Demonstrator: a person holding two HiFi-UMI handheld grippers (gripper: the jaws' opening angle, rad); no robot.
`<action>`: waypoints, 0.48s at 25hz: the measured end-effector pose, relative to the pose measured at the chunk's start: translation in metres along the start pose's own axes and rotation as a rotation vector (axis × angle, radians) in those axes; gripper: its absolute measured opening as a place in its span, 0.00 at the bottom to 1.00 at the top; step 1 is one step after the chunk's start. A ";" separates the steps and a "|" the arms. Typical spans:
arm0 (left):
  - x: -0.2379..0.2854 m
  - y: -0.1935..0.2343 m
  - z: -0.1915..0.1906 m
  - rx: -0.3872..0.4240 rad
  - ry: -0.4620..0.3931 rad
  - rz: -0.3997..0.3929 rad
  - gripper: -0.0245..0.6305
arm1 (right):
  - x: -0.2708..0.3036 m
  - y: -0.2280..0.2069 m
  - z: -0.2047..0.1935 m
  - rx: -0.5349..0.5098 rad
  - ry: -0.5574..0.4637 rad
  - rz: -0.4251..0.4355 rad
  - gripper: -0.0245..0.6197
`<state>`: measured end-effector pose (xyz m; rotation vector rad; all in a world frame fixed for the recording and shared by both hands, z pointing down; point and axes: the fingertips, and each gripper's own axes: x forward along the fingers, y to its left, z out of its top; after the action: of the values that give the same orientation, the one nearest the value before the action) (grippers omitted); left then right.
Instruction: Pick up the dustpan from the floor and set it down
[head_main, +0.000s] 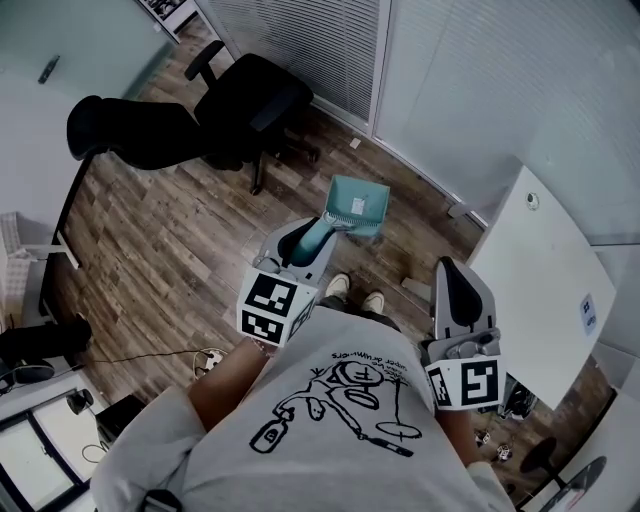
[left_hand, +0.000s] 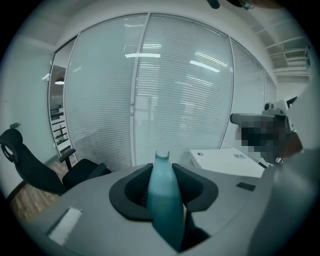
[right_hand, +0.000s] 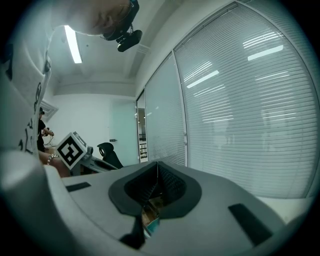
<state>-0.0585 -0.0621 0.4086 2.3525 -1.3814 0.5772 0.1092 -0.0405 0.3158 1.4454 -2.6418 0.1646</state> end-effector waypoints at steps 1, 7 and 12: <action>-0.003 -0.002 0.004 0.002 -0.002 0.000 0.22 | -0.001 0.000 0.000 -0.001 -0.001 0.000 0.05; -0.022 -0.006 0.022 0.013 -0.026 0.006 0.22 | -0.001 0.003 0.000 -0.002 -0.001 0.004 0.05; -0.023 -0.006 0.028 0.004 -0.044 0.003 0.22 | 0.001 0.003 0.000 -0.001 -0.002 0.004 0.04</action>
<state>-0.0584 -0.0561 0.3727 2.3802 -1.4048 0.5327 0.1063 -0.0393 0.3162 1.4401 -2.6460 0.1620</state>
